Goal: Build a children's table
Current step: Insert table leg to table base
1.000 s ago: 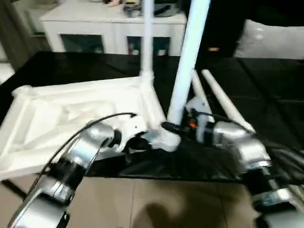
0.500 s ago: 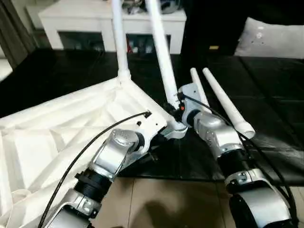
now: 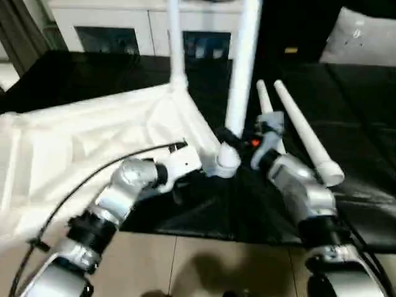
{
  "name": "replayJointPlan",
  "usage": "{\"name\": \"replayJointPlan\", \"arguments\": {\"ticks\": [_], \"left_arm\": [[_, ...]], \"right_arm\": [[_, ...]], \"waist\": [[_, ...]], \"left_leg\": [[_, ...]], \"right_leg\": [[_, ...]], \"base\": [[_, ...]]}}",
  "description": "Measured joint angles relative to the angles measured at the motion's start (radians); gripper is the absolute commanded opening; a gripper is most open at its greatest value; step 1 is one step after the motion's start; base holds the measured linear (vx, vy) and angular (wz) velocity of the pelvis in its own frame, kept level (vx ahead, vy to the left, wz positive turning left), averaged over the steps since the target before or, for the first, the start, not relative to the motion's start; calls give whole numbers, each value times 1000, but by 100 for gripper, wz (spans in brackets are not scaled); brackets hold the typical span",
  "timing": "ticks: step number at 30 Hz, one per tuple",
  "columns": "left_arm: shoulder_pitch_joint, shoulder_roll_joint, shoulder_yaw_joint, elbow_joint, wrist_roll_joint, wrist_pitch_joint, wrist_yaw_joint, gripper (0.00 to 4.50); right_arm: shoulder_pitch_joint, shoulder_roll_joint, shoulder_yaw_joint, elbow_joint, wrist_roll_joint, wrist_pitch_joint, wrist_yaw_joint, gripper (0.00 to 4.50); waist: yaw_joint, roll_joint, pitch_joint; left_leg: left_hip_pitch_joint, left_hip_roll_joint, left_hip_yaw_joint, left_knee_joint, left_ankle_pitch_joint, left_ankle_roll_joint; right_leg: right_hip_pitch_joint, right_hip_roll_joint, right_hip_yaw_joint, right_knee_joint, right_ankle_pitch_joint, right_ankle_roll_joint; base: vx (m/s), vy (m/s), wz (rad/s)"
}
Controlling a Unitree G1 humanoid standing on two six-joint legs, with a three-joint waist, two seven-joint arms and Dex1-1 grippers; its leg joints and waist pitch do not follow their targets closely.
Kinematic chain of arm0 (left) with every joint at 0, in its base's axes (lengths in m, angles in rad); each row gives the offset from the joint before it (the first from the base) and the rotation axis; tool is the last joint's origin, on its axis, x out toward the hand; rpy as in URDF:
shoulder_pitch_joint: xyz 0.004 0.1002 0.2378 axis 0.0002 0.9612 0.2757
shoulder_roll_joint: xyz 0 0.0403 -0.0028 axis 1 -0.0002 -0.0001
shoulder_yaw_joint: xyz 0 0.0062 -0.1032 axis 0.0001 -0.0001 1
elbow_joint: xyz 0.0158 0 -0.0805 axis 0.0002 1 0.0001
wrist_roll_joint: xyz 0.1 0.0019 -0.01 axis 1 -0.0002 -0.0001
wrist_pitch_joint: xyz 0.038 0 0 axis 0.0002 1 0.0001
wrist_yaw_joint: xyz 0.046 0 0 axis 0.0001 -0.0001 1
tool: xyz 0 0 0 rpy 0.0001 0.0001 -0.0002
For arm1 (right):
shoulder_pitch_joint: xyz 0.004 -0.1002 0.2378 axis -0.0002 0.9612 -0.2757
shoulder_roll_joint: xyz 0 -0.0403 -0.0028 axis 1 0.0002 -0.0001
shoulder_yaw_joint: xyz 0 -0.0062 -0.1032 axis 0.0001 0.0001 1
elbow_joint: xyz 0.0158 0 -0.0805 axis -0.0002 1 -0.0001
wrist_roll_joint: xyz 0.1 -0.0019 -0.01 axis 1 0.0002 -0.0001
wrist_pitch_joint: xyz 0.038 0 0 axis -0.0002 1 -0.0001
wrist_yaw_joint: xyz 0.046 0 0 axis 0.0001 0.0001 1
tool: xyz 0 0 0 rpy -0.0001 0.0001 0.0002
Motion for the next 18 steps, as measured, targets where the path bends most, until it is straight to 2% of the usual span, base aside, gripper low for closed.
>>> {"name": "replayJointPlan", "arguments": {"ticks": [1,2,7,8,11,15,18], "left_arm": [[-2,2,0,10,-4,-8,-6,0],[-3,4,5,19,-8,-14,-14,44],[-3,-1,40,43,-75,-24,-79,75],[-6,-19,73,35,-117,-14,-82,93],[-56,-58,139,7,-192,28,-70,94],[-186,-114,234,10,-215,117,67,95],[-243,-162,287,27,-241,177,167,95]], "right_arm": [[6,-7,-13,-10,9,0,8,186],[11,-18,-24,-20,18,0,17,186],[38,-49,-32,-72,33,16,45,186],[45,-54,-25,-84,24,10,45,186],[53,-60,3,-114,1,6,45,186],[64,-75,80,-150,-40,31,60,186],[66,-74,100,-146,-70,17,64,186]], "waist": [[0,0,0],[0,1,1],[4,3,2],[9,3,2],[23,2,2],[28,0,3],[34,-1,4]], "left_leg": [[0,1,1,0,0,0],[1,1,2,0,1,-1],[2,3,3,0,4,-6],[1,3,3,0,4,-6],[2,4,4,1,5,-6],[2,4,6,2,6,-4],[1,4,6,4,6,-4]], "right_leg": [[0,0,0,1,-1,-1],[1,0,0,1,-1,-1],[0,1,0,4,-1,-2],[0,1,0,4,-1,-2],[0,1,0,5,-1,-2],[2,1,0,5,0,-3],[2,0,0,5,0,-3]], "base": [[0,0,0],[0,0,0],[0,0,0],[0,0,0],[0,0,0],[0,0,0],[0,0,0]]}}
